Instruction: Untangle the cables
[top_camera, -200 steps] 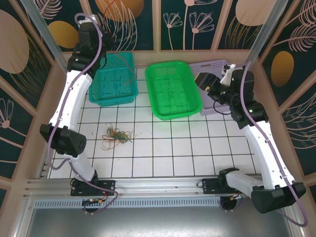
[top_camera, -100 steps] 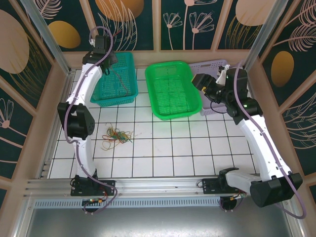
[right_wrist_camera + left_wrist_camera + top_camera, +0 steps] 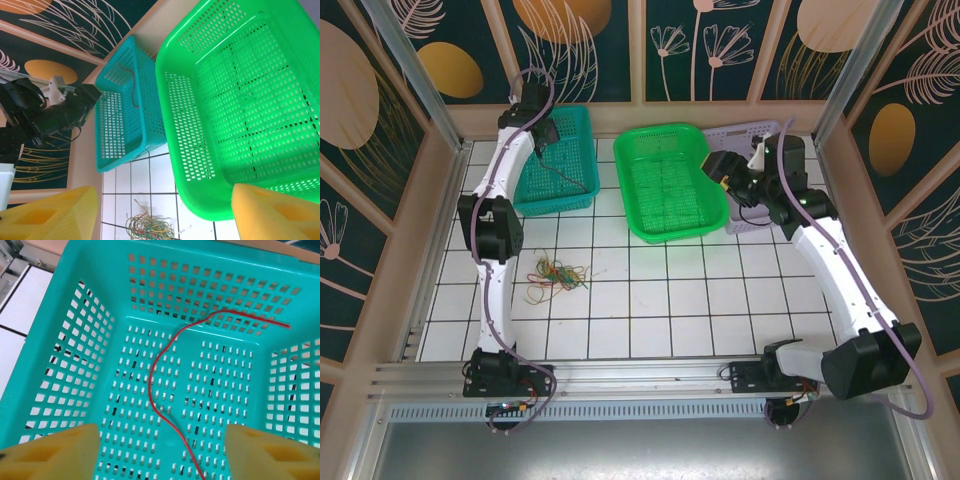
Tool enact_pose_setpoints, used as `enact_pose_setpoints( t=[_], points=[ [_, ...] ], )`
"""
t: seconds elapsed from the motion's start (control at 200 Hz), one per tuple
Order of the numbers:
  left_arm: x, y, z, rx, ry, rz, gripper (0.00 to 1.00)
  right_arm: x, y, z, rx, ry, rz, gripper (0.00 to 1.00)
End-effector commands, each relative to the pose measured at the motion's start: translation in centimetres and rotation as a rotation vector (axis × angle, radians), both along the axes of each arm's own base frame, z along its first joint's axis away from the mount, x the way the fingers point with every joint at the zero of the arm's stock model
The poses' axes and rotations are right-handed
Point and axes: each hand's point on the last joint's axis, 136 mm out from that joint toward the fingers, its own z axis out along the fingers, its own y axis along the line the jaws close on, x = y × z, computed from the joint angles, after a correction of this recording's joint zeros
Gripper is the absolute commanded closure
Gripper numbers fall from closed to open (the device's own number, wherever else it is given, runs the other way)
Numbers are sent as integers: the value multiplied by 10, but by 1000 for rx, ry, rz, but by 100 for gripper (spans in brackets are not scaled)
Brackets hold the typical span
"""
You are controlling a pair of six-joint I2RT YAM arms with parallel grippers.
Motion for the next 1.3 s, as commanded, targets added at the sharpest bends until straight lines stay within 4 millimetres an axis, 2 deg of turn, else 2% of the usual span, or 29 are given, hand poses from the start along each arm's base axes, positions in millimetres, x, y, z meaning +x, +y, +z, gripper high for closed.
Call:
enact_pose_setpoints(
  t=[0.0, 0.085, 0.21, 0.255, 0.34, 0.43, 0.49, 0.5, 0.676, 0.736, 0.826, 0.901, 1.001, 1.166, 1.296],
  points=[
    [-13, 5, 50, 21, -67, -12, 28, 4, 7, 10, 21, -43, 28, 29],
    [-17, 6, 76, 27, -102, -13, 30, 5, 8, 8, 24, -41, 31, 29],
    [-33, 4, 119, -32, -185, 0, 40, 3, 7, 5, 16, -37, 23, 29],
    [-42, 0, 129, -73, -209, -5, 42, 2, 8, 2, 12, -36, 28, 30],
    [-66, -9, 131, -155, -216, -18, 45, -3, 14, -8, -11, -28, 41, 30],
    [-103, -19, 114, -226, -169, -35, 48, -12, 29, -28, -29, 7, 80, 32],
    [-132, -28, 90, -258, -103, -51, 49, -21, 46, -43, -35, 35, 126, 33],
    [-139, -28, 95, -264, -111, -54, 50, -23, 49, -46, -36, 42, 133, 33],
    [-252, -59, 10, -340, 115, -53, 53, -61, 105, -105, -44, 201, 280, 38],
    [-289, -68, -16, -384, 180, -48, 52, -78, 126, -118, -52, 231, 336, 39],
    [-335, -72, -48, -447, 238, -4, 51, -98, 151, -134, -68, 260, 406, 40],
    [-355, -74, -62, -510, 245, 29, 50, -112, 165, -146, -74, 284, 446, 40],
    [-368, -79, -79, -571, 264, 44, 49, -120, 174, -158, -70, 314, 453, 40],
    [-366, -82, -105, -590, 269, 56, 45, -127, 179, -169, -39, 345, 440, 40],
    [-366, -79, -133, -537, 313, 54, 50, -132, 178, -177, -42, 361, 429, 41]
  ],
)
